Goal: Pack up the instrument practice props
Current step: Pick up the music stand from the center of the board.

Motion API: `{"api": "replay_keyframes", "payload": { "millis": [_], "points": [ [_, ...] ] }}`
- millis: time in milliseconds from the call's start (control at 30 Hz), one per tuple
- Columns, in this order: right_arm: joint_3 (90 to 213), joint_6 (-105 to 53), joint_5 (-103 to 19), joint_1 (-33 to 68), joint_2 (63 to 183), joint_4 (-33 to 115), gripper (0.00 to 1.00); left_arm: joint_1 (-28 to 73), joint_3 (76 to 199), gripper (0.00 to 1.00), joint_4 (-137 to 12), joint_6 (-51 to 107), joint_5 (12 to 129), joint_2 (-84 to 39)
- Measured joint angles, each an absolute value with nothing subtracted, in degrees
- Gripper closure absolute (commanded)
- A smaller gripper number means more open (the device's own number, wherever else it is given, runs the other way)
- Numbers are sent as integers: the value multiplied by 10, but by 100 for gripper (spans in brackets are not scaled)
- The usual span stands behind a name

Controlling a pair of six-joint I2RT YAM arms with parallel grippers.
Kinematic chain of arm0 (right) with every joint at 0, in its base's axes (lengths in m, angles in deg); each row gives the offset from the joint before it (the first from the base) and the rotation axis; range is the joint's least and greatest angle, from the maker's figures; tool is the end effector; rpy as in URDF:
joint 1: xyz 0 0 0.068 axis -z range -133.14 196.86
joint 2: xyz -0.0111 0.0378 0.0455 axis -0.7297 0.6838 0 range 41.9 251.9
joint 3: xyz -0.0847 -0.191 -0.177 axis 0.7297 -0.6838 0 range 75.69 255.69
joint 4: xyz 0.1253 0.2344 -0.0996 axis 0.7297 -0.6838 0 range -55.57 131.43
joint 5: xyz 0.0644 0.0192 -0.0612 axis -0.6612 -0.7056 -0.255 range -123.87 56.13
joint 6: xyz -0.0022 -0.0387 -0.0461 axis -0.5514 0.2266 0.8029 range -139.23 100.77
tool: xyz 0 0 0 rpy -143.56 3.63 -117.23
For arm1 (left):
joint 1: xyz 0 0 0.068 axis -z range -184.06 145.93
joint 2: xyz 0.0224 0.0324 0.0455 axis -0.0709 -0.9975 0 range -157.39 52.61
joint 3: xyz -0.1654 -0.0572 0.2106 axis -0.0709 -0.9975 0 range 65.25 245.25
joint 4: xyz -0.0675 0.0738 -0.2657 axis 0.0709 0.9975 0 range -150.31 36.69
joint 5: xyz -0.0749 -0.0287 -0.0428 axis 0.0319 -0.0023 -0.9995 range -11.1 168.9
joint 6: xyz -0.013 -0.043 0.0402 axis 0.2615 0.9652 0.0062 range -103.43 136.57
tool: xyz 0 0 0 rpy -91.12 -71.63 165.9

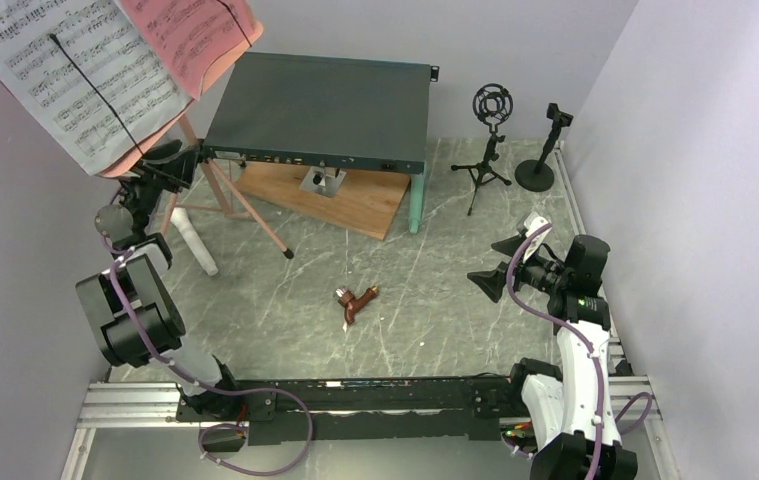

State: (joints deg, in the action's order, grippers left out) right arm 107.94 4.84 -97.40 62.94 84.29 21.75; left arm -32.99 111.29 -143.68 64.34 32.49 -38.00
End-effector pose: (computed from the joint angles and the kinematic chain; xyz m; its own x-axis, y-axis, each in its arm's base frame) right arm 0.1848 -0.0116 0.2573 -0.1823 -0.1366 -0.9737 -0.7635 0.6436 0.0526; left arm 0.3117 0.1353 0.2983 0.2497 -0.4453 -0.8599 0.5140 0.8135 -0.2720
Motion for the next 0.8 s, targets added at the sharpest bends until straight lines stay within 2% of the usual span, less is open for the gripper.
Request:
{"api": "replay_keyframes", "payload": {
  "millis": [500,800],
  "points": [
    [1079,48,-974,629,856,218,1,-331,1218,40,-1437,677,315,-460],
    [1079,48,-974,630,861,218,1,-310,1285,52,-1438,699,286,-512]
  ]
}}
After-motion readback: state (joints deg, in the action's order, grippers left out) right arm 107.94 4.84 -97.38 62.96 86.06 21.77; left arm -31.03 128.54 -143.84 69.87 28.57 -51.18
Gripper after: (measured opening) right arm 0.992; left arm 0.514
